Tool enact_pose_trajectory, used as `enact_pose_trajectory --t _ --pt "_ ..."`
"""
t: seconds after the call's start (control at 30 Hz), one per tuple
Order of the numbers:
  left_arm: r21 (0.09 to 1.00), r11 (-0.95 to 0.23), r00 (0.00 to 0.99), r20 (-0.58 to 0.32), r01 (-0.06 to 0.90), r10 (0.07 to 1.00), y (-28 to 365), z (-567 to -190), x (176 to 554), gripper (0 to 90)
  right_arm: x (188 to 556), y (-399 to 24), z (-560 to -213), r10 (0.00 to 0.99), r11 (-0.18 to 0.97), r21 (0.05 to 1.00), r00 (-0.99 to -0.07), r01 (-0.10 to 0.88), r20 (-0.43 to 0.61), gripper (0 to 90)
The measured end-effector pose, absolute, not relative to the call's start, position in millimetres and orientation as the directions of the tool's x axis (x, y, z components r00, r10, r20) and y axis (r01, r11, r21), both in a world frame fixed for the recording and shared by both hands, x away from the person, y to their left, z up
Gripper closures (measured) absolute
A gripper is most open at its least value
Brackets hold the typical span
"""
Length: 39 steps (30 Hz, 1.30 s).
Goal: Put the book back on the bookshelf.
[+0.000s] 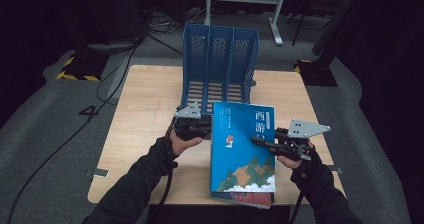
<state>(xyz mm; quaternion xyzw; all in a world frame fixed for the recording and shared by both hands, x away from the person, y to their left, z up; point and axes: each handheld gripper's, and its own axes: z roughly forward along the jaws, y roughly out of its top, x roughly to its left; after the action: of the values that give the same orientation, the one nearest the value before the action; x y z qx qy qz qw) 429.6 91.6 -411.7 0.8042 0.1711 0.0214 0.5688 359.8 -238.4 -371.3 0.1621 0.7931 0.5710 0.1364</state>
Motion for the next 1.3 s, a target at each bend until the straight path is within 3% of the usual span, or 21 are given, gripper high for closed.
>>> enact_pose_trajectory --t 0.67,1.1,1.3 --pt "0.950 -0.262 0.949 -0.084 0.167 0.303 84 -357 443 89.8 354 -242 -355 0.462 0.281 0.958 -0.868 -0.050 -0.181 77.5" --pt "0.959 -0.277 0.956 0.021 0.063 0.291 85 -334 425 89.7 338 -241 -352 0.473 0.286 0.943 -0.831 -0.169 -0.293 80.1" --pt "0.966 -0.258 0.959 0.045 0.030 0.281 90 -333 410 85.5 323 -240 -354 0.452 0.300 0.931 -0.828 -0.209 -0.332 80.5"
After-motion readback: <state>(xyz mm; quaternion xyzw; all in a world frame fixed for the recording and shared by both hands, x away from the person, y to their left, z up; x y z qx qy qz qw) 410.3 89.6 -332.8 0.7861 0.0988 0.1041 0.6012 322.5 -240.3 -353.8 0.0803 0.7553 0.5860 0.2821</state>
